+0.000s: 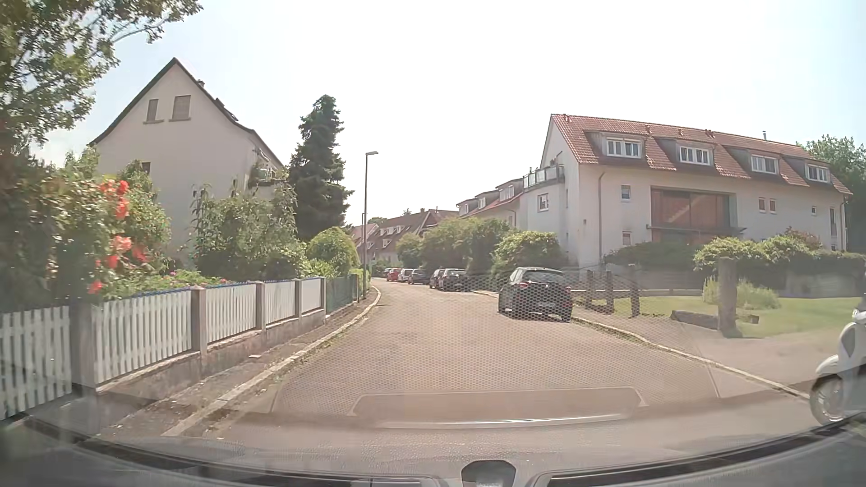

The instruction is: Follow the waypoints while adhering to traffic rules and regulations

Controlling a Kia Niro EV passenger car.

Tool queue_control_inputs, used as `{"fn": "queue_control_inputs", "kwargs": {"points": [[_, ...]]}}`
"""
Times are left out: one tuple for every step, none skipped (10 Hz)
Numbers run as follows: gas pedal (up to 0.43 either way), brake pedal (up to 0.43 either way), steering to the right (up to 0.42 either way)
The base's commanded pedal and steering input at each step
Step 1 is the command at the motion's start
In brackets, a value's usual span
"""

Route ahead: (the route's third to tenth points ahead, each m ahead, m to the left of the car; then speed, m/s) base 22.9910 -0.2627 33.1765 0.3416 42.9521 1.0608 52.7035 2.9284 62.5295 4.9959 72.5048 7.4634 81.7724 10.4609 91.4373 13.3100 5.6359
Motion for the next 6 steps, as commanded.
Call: {"fn": "queue_control_inputs", "kwargs": {"points": [[0.138,0.0,-0.01],[0.11,0.0,-0.01],[0.087,0.0,-0.012],[0.079,0.0,-0.012],[0.079,0.0,-0.012],[0.087,0.0,-0.011]]}}
